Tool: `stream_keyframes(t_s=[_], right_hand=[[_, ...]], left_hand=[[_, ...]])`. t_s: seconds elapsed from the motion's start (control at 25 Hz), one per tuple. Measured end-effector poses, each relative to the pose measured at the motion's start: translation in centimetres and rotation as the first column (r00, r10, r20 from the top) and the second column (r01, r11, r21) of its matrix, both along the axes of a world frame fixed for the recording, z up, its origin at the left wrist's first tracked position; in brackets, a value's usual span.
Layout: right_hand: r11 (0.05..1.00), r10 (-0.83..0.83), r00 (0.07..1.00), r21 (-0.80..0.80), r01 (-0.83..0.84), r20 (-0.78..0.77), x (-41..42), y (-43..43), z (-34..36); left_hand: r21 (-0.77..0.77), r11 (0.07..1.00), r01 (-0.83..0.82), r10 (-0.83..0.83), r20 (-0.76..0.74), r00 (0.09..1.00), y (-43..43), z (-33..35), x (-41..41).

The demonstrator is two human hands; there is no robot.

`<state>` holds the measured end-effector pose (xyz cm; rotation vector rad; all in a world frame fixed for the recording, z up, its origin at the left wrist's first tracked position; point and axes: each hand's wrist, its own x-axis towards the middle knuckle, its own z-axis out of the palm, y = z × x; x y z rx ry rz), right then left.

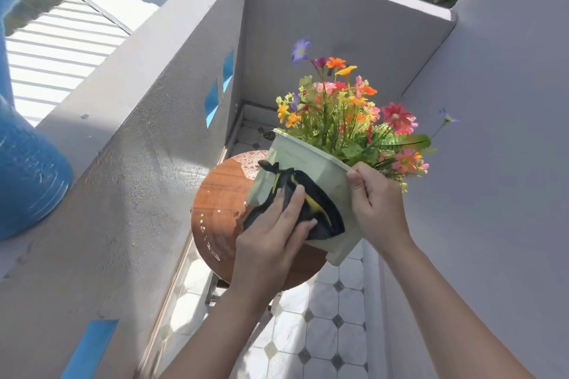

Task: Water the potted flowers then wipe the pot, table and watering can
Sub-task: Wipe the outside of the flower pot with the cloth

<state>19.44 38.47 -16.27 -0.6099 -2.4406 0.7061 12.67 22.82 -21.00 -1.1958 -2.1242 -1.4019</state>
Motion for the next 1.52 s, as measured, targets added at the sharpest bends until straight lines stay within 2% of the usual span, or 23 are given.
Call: stream_keyframes(t_s=[0.12, 0.24, 0.4, 0.48, 0.52, 0.6, 0.68, 0.72, 0.8, 0.88, 0.96, 1.12, 1.24, 1.32, 1.4, 1.44, 1.52], right_hand=[[0.999, 0.046, 0.999, 0.009, -0.045, -0.015, 0.2, -0.1, -0.1], [0.990, 0.115, 0.993, 0.080, -0.113, -0.017, 0.3, -0.7, 0.0], [0.988, 0.139, 0.989, 0.075, -0.135, -0.046, 0.5, -1.1, -0.3], [0.989, 0.135, 0.989, 0.072, -0.131, -0.059, 0.7, -1.2, -0.4], [0.989, 0.135, 0.989, 0.073, -0.130, -0.059, 0.8, -1.2, -0.4], [0.988, 0.137, 0.989, 0.076, -0.132, -0.064, 1.0, -1.4, -0.5], [0.987, 0.142, 0.987, 0.083, -0.135, -0.078, 1.4, -1.2, -0.6], [0.986, 0.150, 0.985, 0.092, -0.143, -0.082, 1.5, -1.1, -0.6], [0.978, 0.189, 0.979, 0.098, -0.182, -0.073, 1.8, -0.8, -0.8], [0.967, 0.234, 0.971, 0.115, -0.227, -0.055, 2.1, -0.8, -1.3], [0.956, 0.267, 0.964, 0.131, -0.264, -0.010, 2.1, -0.9, -1.5], [0.948, 0.308, 0.949, 0.061, -0.313, 0.071, 2.6, -0.4, -1.4], [0.943, 0.325, 0.927, 0.007, -0.332, 0.185, 3.0, -0.2, -0.1], [0.949, 0.312, 0.927, -0.107, -0.296, 0.205, 3.3, -0.8, 1.8], [0.954, 0.292, 0.928, -0.136, -0.266, 0.231, 2.9, -2.5, 3.7], [0.972, 0.234, 0.929, -0.067, -0.225, 0.285, 2.5, -3.6, 4.3], [0.968, -0.002, 0.891, 0.223, -0.112, 0.454, 1.0, -5.4, 4.5]], left_hand=[[0.157, 0.985, 0.076, -0.105, 0.188, 0.977, -0.7, -0.8, -0.4], [0.191, 0.979, 0.074, -0.136, 0.339, 0.931, 0.7, -0.2, -1.9], [0.094, 0.989, -0.111, 0.050, 0.494, 0.868, 3.1, -0.2, -5.5], [-0.060, 0.983, -0.174, 0.176, 0.583, 0.793, 4.0, 0.6, -7.1], [-0.170, 0.971, -0.168, 0.238, 0.633, 0.737, 4.4, 1.1, -8.0], [-0.286, 0.953, -0.099, 0.292, 0.782, 0.550, 4.8, 1.4, -10.0], [-0.218, 0.976, 0.006, 0.202, 0.914, 0.350, 4.2, 2.7, -10.9], [-0.183, 0.983, 0.021, 0.169, 0.940, 0.296, 4.0, 3.1, -11.0], [-0.172, 0.983, 0.068, 0.143, 0.939, 0.314, 3.5, 3.9, -10.8], [-0.254, 0.962, 0.102, 0.188, 0.884, 0.428, 2.9, 4.3, -10.4], [-0.299, 0.953, 0.056, 0.230, 0.829, 0.510, 2.4, 4.4, -10.3], [-0.333, 0.942, -0.037, 0.304, 0.801, 0.516, 2.0, 4.6, -10.8], [-0.376, 0.925, -0.061, 0.338, 0.737, 0.585, 1.9, 4.8, -11.0], [-0.419, 0.905, -0.073, 0.364, 0.677, 0.639, 2.1, 5.0, -10.6], [-0.448, 0.889, -0.091, 0.384, 0.622, 0.682, 2.4, 5.3, -9.8], [-0.452, 0.886, -0.104, 0.389, 0.601, 0.698, 2.6, 5.5, -9.4], [-0.450, 0.884, -0.125, 0.395, 0.576, 0.716, 3.0, 5.7, -8.7]])
